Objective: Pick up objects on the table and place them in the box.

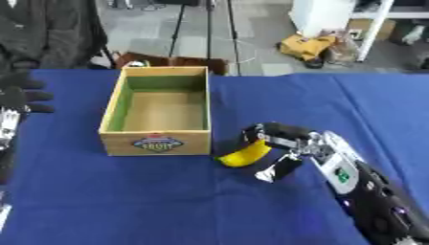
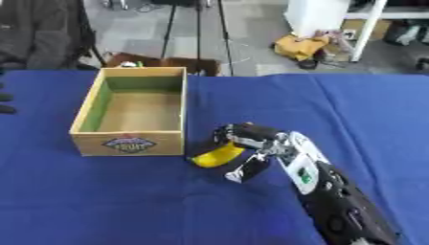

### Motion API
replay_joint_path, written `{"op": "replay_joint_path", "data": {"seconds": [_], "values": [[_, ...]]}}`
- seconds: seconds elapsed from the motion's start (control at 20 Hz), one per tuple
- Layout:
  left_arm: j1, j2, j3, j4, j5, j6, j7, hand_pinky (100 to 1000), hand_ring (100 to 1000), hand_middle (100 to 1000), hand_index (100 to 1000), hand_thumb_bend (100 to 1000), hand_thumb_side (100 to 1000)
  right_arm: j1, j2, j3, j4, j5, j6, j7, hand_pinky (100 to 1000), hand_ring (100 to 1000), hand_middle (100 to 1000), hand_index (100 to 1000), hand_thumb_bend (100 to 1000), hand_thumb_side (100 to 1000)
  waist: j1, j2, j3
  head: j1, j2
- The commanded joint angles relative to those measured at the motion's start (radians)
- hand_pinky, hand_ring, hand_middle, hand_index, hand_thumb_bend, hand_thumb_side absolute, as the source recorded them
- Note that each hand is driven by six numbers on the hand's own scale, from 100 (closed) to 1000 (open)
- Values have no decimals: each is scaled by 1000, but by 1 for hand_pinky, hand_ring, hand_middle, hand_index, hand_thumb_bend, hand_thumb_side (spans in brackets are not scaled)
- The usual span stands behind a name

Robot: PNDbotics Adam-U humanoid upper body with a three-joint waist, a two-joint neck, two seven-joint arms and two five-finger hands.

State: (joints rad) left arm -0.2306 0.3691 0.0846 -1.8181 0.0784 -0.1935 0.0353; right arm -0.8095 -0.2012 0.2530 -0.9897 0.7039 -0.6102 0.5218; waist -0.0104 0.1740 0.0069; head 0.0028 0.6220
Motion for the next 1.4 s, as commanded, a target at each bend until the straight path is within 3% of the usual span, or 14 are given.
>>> {"op": "replay_joint_path", "data": {"seconds": [0.05, 0.5, 1.0, 1.4], "values": [[-15, 12, 9, -15, 6, -1, -3, 625, 678, 678, 831, 694, 714, -14, -5, -1, -5, 10, -9, 1, 766, 795, 733, 808, 206, 145, 4, -10, 2, -2, -11], [-16, 12, 9, -15, 6, -1, -2, 625, 678, 679, 831, 692, 712, -11, -3, 2, -2, 25, -13, -10, 758, 745, 709, 794, 130, 111, 4, -9, 6, -3, -11], [-15, 12, 10, -15, 7, -1, -2, 626, 678, 679, 831, 693, 712, -7, 0, 6, 3, 41, -23, -9, 758, 758, 725, 802, 173, 100, 3, -8, 6, -3, -12], [-14, 11, 10, -15, 7, -1, -2, 625, 677, 678, 830, 693, 713, -8, -1, 6, 0, 52, -24, -20, 727, 663, 693, 786, 100, 100, 3, -7, 6, -3, -11]]}}
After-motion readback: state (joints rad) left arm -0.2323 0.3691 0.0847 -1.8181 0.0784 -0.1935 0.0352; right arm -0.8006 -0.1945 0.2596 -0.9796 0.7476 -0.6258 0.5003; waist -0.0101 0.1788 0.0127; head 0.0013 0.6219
